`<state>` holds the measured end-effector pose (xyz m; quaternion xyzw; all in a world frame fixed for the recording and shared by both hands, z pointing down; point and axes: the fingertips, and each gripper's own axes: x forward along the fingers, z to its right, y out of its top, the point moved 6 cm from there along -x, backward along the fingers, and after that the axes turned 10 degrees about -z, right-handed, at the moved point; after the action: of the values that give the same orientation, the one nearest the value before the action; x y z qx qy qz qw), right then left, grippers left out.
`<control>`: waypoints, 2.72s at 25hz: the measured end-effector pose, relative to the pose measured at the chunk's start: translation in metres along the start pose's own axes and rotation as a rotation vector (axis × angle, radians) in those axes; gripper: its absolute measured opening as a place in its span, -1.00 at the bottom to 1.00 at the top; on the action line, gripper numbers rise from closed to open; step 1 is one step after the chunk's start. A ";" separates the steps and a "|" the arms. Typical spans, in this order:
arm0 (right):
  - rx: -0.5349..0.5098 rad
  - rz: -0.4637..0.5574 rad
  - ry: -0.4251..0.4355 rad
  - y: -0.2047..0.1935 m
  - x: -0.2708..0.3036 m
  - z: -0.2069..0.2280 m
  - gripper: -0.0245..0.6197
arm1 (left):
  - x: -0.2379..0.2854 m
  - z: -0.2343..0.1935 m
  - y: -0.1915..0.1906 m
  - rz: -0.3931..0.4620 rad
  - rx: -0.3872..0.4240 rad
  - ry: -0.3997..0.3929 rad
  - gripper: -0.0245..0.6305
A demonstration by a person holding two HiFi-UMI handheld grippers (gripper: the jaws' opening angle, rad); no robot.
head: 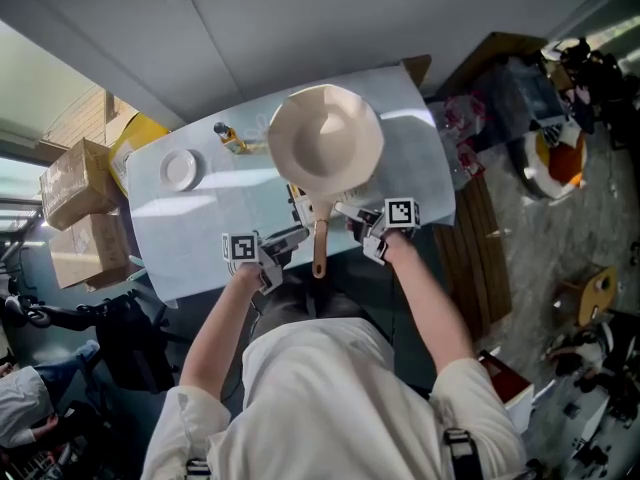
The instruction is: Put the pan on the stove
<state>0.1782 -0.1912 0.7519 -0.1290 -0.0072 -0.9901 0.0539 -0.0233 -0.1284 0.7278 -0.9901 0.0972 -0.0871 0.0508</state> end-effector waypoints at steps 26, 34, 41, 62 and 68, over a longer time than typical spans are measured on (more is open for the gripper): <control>-0.744 0.313 -0.521 -0.021 -0.063 -0.167 -0.80 | -0.068 0.134 0.061 0.114 0.651 0.291 -0.86; -0.877 0.470 -0.663 -0.054 -0.081 -0.218 -0.81 | -0.102 0.188 0.057 0.148 0.834 0.343 -0.86; -0.981 0.516 -0.805 -0.085 -0.099 -0.239 -0.81 | -0.120 0.214 0.051 0.158 0.936 0.402 -0.86; -1.127 0.679 -0.831 -0.068 -0.157 -0.273 -0.81 | -0.113 0.260 0.052 0.349 1.101 0.536 -0.86; -1.150 0.678 -0.827 -0.062 -0.159 -0.276 -0.82 | -0.112 0.263 0.054 0.374 1.085 0.532 -0.86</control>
<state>0.2543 -0.1206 0.4437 -0.4899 0.5269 -0.6396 0.2707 -0.0934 -0.1363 0.4455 -0.7342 0.2197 -0.3568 0.5343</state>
